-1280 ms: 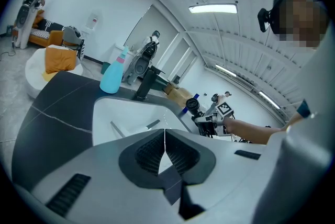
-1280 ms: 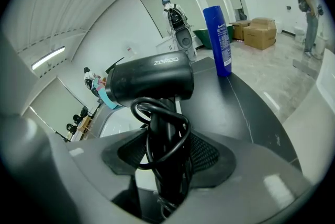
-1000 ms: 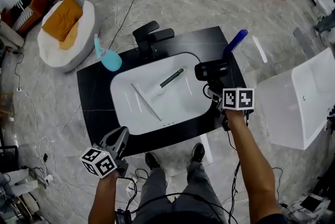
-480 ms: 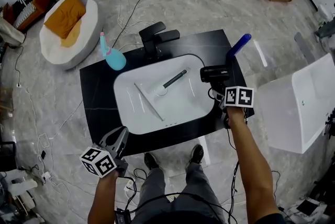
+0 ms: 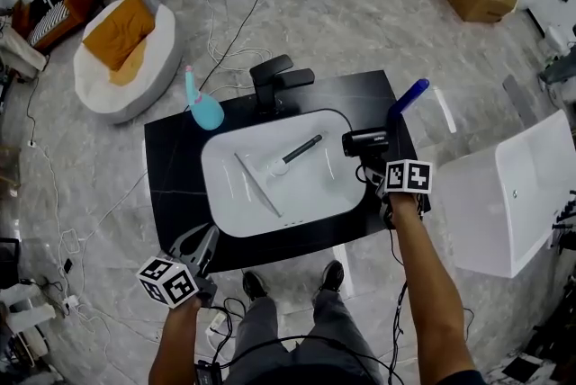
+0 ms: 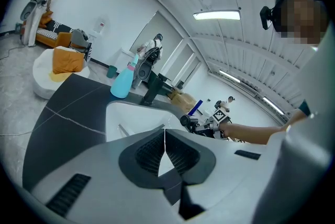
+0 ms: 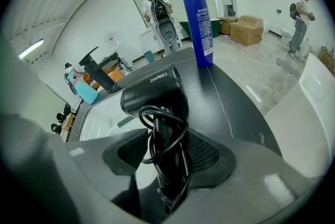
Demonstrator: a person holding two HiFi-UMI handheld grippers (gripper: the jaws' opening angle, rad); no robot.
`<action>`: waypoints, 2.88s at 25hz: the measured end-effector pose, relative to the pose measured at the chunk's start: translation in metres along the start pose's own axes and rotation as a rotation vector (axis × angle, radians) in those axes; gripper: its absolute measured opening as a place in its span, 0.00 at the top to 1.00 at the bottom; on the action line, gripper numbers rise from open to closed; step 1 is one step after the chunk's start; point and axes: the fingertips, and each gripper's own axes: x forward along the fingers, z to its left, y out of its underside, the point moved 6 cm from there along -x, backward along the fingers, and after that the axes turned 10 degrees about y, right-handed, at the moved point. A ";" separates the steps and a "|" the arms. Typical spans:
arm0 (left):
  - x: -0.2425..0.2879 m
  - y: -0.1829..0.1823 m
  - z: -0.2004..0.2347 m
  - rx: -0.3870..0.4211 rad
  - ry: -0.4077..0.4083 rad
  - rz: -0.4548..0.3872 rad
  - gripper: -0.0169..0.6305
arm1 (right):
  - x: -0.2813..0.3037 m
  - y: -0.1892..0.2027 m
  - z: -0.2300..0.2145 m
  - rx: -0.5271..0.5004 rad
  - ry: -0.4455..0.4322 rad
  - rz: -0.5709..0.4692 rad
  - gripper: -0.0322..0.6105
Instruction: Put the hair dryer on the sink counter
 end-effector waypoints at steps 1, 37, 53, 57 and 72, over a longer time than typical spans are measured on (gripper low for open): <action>-0.002 -0.001 0.000 -0.001 -0.003 -0.004 0.96 | -0.001 -0.001 0.000 -0.004 -0.003 0.005 0.56; -0.091 -0.039 -0.055 0.018 -0.045 -0.116 0.96 | -0.192 -0.027 0.015 0.024 -0.133 -0.325 0.57; -0.130 -0.131 -0.161 0.376 0.027 -0.224 0.96 | -0.443 -0.017 0.100 -0.391 -0.420 -0.815 0.94; -0.145 -0.140 -0.184 0.501 0.012 -0.212 0.96 | -0.489 -0.002 0.112 -0.437 -0.450 -0.867 0.94; -0.204 -0.138 -0.202 0.632 0.001 -0.189 0.96 | -0.541 0.058 0.135 -0.391 -0.450 -0.911 0.94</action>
